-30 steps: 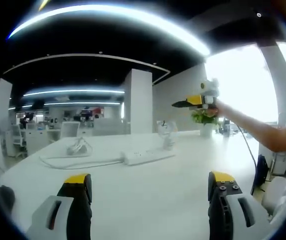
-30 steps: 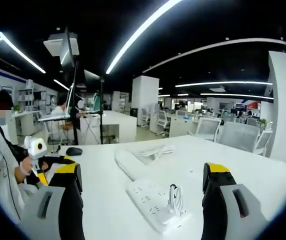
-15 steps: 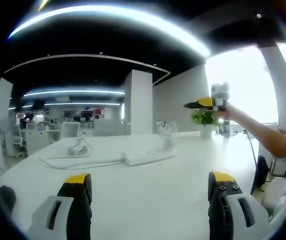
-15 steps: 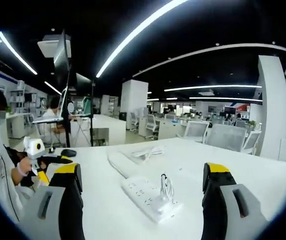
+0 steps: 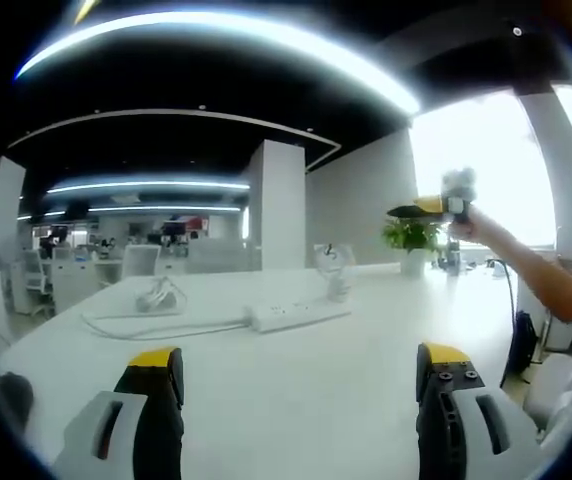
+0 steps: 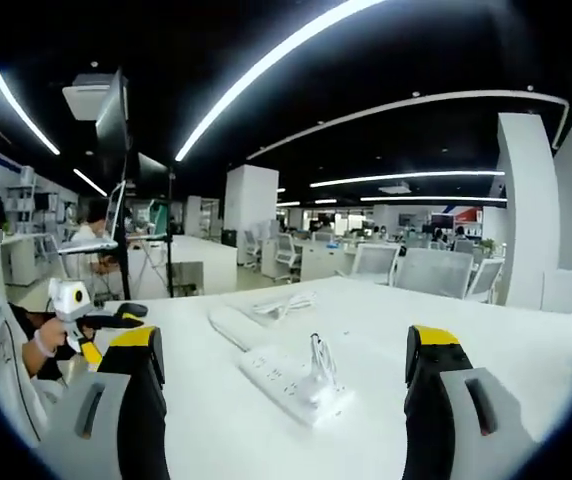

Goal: Straighten the power strip on the desk, plug the charger into it

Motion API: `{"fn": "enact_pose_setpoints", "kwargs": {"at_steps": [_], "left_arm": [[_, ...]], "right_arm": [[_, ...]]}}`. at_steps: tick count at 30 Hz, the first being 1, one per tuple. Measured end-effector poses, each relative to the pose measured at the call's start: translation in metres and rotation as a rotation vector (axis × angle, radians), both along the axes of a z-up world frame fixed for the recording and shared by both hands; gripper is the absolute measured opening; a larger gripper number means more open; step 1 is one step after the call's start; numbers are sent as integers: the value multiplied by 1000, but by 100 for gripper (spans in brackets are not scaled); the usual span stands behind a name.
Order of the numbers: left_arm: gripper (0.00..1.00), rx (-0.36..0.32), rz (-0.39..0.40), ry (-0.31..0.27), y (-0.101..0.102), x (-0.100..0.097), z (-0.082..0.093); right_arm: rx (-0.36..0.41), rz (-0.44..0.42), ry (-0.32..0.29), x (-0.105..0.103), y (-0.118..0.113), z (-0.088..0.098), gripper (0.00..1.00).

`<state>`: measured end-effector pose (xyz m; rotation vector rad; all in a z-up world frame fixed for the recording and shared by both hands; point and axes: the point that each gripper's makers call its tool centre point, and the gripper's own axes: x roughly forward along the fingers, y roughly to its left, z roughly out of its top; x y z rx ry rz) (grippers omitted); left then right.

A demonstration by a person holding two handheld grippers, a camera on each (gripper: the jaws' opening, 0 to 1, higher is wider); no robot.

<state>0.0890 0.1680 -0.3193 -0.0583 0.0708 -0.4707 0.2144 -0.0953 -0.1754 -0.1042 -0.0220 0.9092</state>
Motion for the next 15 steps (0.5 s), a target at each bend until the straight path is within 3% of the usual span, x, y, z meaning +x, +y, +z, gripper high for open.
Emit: {"fn": "enact_pose_setpoints", "kwargs": {"at_steps": [15], "left_arm": [[99, -1, -2, 3, -2, 3, -1]], "right_arm": [[4, -54, -27, -17, -15, -6, 100]]}}
